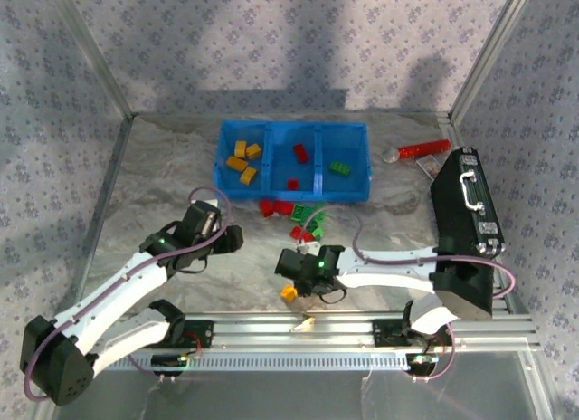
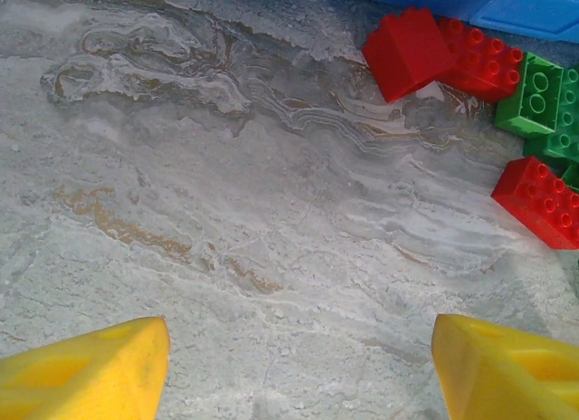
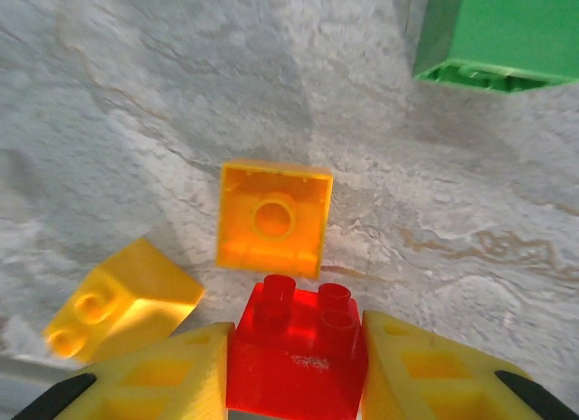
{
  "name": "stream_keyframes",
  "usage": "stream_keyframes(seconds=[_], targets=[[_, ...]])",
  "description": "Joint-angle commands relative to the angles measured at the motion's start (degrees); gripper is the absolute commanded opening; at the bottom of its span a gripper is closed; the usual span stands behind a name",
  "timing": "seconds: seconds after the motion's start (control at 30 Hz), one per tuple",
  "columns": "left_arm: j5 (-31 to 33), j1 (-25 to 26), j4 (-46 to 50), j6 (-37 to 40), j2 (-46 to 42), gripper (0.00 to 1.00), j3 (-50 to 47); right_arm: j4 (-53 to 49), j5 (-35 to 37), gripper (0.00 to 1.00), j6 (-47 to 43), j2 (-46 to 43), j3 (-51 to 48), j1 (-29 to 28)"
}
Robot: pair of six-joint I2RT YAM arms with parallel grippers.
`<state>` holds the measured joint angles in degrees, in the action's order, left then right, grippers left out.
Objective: Sort the legos into containers by color
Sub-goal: Pick up the lego from the bottom-center of the table, then place the lego in the container, then pick up the lego from the middle-left of the table.
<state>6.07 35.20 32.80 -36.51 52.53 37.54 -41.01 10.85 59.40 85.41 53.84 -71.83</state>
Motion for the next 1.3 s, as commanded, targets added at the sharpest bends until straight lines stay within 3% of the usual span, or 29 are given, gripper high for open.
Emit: stream_keyframes(seconds=[0.0, 0.1, 0.2, 0.33, 0.53, 0.57, 0.63, 0.7, 0.73, 0.97, 1.27], targets=[[1.14, -0.49, 0.94, 1.02, -1.33, 0.77, 1.35, -7.40, 3.50, 0.38, -3.97, -4.80, 5.21, 1.44], [0.33, -0.50, 1.05, 1.59, -1.89, 0.77, 1.62, -6.52, 3.16, 0.38, -11.13, -6.82, 8.30, 7.14], [-0.75, -0.29, 1.32, 1.89, -2.06, 0.77, 1.56, -3.12, 0.58, 0.38, -20.28, -5.63, 13.69, 16.35], [-0.62, 1.77, 2.68, 1.58, -2.51, 0.76, 1.81, -2.31, -1.94, 0.39, -29.84, 3.26, 27.98, 25.39], [-0.43, 7.23, 1.75, 0.76, -2.13, 0.76, 1.08, -3.45, -5.15, 0.41, -37.03, 19.21, 47.81, 33.43], [-0.28, 8.38, 1.59, 0.75, -1.87, 0.77, 1.13, -4.04, -6.22, 0.48, -37.76, 22.00, 50.66, 34.65], [0.11, 11.26, 1.17, 0.76, -0.58, 0.76, 1.38, -6.08, -8.26, 0.81, -40.01, 27.06, 56.82, 36.29], [0.52, 13.98, 1.39, 0.47, 0.73, 0.76, 1.77, -6.96, -6.71, 0.93, -41.55, 28.31, 58.91, 36.18], [0.55, 15.49, 1.23, 0.31, 1.41, 0.76, 1.90, -6.09, -5.86, 0.99, -42.09, 27.27, 57.80, 35.76], [-1.73, 24.11, -3.10, -1.19, 6.78, 0.76, 2.60, -1.10, -5.58, 0.99, -42.29, 15.77, 44.38, 33.89], [-6.01, 30.90, -5.45, 0.04, 22.43, 0.72, 9.00, 3.43, -6.13, 0.99, -39.54, 0.31, 26.19, 34.20]])
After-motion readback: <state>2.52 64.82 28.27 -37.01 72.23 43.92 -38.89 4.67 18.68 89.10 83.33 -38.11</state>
